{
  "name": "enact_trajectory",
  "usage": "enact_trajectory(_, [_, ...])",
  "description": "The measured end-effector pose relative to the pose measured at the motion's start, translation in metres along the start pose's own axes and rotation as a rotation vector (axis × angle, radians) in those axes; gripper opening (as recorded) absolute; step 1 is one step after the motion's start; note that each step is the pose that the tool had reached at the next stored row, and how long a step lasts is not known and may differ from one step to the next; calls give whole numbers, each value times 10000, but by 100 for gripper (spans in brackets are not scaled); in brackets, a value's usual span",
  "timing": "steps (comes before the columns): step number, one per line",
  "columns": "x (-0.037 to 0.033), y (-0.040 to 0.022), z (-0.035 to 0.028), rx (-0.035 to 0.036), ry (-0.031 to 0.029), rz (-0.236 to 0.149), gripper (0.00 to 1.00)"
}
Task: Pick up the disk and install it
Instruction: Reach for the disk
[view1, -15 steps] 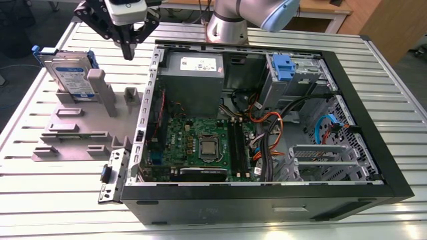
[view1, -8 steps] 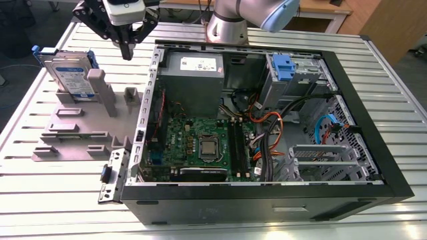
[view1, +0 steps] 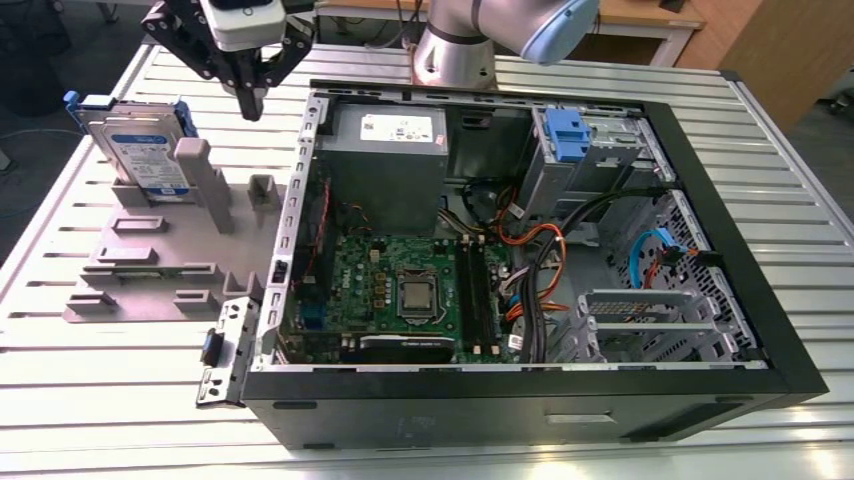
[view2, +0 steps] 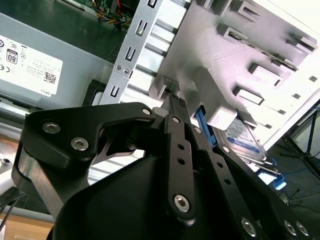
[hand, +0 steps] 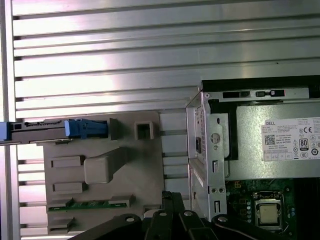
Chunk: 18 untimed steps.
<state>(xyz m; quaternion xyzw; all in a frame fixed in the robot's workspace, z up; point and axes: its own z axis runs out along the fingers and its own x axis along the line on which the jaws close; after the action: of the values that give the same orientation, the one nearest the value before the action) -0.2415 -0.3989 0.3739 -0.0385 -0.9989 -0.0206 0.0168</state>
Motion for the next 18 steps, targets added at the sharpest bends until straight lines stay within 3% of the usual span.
enact_trajectory(10, [52,6,10,1,12,1,11])
enact_trajectory(18, [187,100,26,2,12,1,11])
